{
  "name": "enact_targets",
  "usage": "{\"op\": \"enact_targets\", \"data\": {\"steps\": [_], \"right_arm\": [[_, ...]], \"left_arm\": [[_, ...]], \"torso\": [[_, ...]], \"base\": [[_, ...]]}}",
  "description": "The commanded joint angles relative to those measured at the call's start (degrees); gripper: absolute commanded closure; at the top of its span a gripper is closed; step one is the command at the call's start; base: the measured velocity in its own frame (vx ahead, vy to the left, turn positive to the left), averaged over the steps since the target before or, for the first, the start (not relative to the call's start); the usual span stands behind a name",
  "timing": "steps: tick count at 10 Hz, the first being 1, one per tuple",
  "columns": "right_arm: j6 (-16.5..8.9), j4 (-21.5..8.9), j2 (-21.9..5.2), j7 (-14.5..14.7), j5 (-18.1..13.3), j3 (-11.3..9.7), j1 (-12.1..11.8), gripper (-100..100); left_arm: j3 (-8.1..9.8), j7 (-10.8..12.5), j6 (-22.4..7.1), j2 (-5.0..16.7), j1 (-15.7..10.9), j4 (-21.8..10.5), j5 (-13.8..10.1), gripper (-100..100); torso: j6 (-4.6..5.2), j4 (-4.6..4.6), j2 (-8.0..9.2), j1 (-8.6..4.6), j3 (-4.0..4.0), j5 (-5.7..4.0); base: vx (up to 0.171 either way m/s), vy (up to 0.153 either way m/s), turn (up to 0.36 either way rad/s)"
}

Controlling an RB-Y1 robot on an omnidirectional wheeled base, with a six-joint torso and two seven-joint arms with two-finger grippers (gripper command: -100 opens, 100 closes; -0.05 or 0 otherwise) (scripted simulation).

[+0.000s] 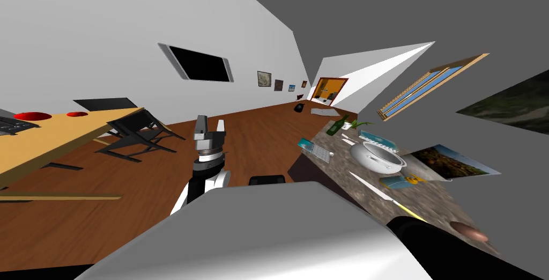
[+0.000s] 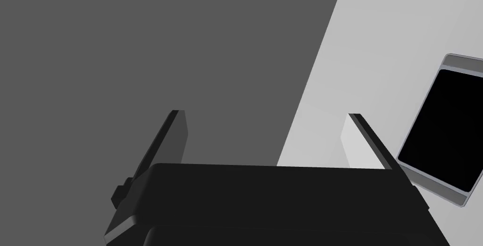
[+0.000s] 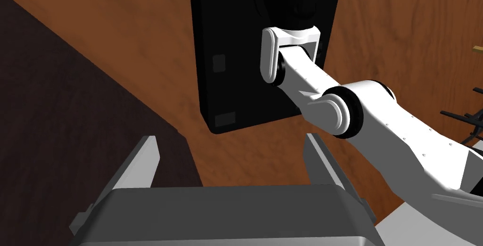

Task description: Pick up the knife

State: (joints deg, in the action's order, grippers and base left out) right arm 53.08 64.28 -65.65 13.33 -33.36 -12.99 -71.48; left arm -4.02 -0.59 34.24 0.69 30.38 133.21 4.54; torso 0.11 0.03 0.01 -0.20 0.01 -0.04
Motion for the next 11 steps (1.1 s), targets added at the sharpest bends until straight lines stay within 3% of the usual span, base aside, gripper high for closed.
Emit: {"op": "enact_targets", "data": {"steps": [1,3,4,6,7,9,10,11], "right_arm": [[0.64,-2.86,-0.35,0.33,-0.06,-0.12,0.55,-100],[0.64,-3.76,-0.35,0.33,-0.06,-0.12,0.55,-100],[1.03,-6.20,-2.48,1.86,-0.25,-0.26,0.67,-100],[1.03,-8.36,-2.48,1.86,-0.25,-0.26,0.67,-100],[1.41,-9.93,-4.40,3.42,-0.36,-0.38,1.00,-100],[1.41,-12.76,-4.40,3.42,-0.36,-0.38,1.00,-100],[1.79,-15.16,-6.06,4.97,-0.37,-0.47,1.55,-100],[1.79,-16.73,-6.06,4.97,-0.37,-0.47,1.55,-100]], "left_arm": [[0.00,0.00,0.00,0.00,0.00,0.00,0.00,0],[0.00,0.00,0.00,0.00,0.00,0.00,0.00,0],[0.00,0.00,0.00,0.00,0.00,0.00,0.00,0],[0.00,0.00,0.00,0.00,0.00,0.00,0.00,0],[0.00,0.00,0.00,0.00,0.01,0.00,0.00,0],[0.00,0.00,0.00,0.00,0.00,0.00,0.00,0],[0.00,0.00,0.00,0.00,0.01,0.00,0.00,0],[0.00,0.00,0.00,0.00,-0.01,0.00,0.00,0]], "torso": [[0.00,0.00,0.00,0.00,0.00,0.00],[0.03,0.02,0.06,0.08,0.04,0.01],[0.03,0.03,0.08,0.11,0.05,0.01],[0.01,0.00,0.00,-0.01,0.00,-0.01],[0.04,0.01,0.02,0.02,0.02,0.00],[0.00,-0.01,-0.03,-0.04,-0.02,-0.01],[0.05,0.01,0.01,0.02,0.01,-0.01],[-0.07,-0.01,-0.04,0.00,-0.02,0.00]], "base": [[0.007,-0.014,-0.001],[0.001,-0.001,-0.013],[0.004,-0.007,0.302],[0.011,-0.023,0.086],[0.013,-0.025,0.260],[0.012,-0.024,0.095],[0.016,-0.017,0.245],[0.016,-0.031,0.181]]}}
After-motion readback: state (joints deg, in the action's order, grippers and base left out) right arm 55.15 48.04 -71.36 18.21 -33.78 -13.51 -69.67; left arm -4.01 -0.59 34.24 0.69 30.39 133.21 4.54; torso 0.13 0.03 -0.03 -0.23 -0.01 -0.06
